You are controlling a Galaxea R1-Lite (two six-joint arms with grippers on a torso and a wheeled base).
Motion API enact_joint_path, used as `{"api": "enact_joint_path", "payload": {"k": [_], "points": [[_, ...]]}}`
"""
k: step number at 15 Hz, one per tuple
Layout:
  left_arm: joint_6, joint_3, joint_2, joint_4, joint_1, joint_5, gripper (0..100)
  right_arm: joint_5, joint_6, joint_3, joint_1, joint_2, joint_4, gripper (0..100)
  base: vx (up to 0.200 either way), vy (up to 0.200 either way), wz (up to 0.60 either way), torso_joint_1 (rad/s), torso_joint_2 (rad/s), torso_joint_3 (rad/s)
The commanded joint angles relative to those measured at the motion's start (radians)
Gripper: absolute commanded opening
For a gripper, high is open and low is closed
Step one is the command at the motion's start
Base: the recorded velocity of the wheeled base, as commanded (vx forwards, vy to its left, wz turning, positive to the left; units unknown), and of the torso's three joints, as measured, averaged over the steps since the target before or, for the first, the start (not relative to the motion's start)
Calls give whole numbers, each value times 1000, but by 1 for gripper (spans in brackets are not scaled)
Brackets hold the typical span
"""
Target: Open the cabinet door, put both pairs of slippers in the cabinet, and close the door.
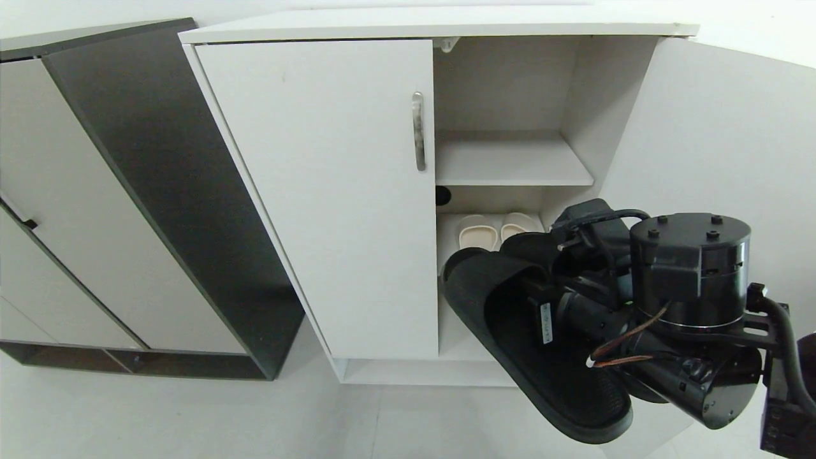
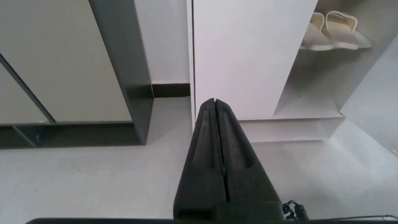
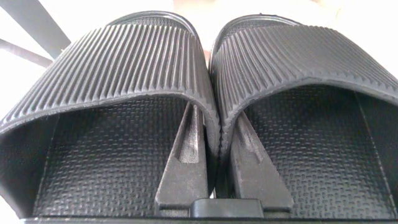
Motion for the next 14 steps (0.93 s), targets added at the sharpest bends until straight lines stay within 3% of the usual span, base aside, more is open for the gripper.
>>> {"api": "enact_joint_path", "payload": {"k": [1, 5, 7, 10, 14], "points": [[0, 0, 0, 0, 0, 0, 0, -2, 0, 1, 0, 9, 0, 0, 0, 0, 0, 0, 0, 0], [0, 0, 0, 0, 0, 0, 0, -4, -6, 2, 0, 16, -24, 0, 0, 0, 0, 0, 0, 0], [0, 0, 1, 0, -1, 0, 0, -45, -1, -59, 15, 38, -15, 0, 0, 0, 0, 0, 0, 0], [2, 0, 0, 0, -1, 0, 0, -286, 79, -261, 47, 127, 141, 0, 0, 0, 0, 0, 0, 0], [3, 0, 0, 0, 0, -1, 0, -386, 140, -576, 61, 244, 356, 0, 0, 0, 0, 0, 0, 0]]}}
